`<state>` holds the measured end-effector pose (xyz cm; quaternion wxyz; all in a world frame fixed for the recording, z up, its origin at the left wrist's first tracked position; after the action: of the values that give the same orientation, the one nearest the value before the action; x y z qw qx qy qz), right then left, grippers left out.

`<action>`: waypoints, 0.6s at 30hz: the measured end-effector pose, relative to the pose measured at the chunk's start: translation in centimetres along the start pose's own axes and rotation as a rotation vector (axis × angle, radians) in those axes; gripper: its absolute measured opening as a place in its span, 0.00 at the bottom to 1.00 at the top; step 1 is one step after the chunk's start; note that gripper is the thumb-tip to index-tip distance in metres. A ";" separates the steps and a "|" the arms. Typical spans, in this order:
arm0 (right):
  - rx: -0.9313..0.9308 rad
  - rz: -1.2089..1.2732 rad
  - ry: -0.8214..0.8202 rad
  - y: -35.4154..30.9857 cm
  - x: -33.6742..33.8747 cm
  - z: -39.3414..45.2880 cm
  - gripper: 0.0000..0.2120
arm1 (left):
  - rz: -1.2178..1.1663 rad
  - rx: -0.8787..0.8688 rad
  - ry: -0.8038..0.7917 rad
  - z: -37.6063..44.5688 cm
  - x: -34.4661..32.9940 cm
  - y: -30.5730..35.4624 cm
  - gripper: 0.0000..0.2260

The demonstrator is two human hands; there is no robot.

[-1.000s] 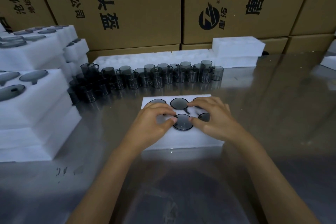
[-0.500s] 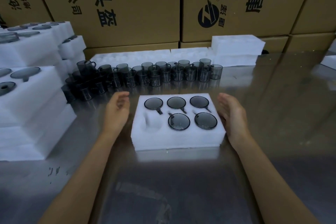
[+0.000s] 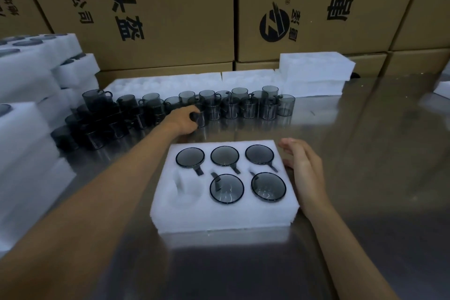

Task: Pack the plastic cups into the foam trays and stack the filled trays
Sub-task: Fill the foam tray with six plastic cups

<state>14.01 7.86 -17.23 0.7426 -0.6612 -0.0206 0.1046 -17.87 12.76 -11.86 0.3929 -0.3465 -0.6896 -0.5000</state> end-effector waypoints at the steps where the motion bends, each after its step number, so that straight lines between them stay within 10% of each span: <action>1: -0.001 0.005 0.000 0.0 0.0 0.0 0.08 | 0.008 0.006 0.042 0.0 0.1 -0.2 0.16; 18: -0.028 0.006 0.036 -1.4 0.2 -1.8 0.08 | -0.287 -0.210 0.295 -10.4 3.4 -0.4 0.11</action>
<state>14.69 5.95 -16.10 0.7332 -0.6733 -0.0068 0.0949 -17.77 2.93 -6.99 0.3759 -0.2072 -0.6112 -0.6650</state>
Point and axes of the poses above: each hand's wrist, its own z-axis towards the middle knuckle, its own x-axis out of the back of the hand, y = z × x, the point moved 7 cm from there along z, towards the middle knuckle, and after that the axes turned 12 degrees about -y, right-handed, at the moved point
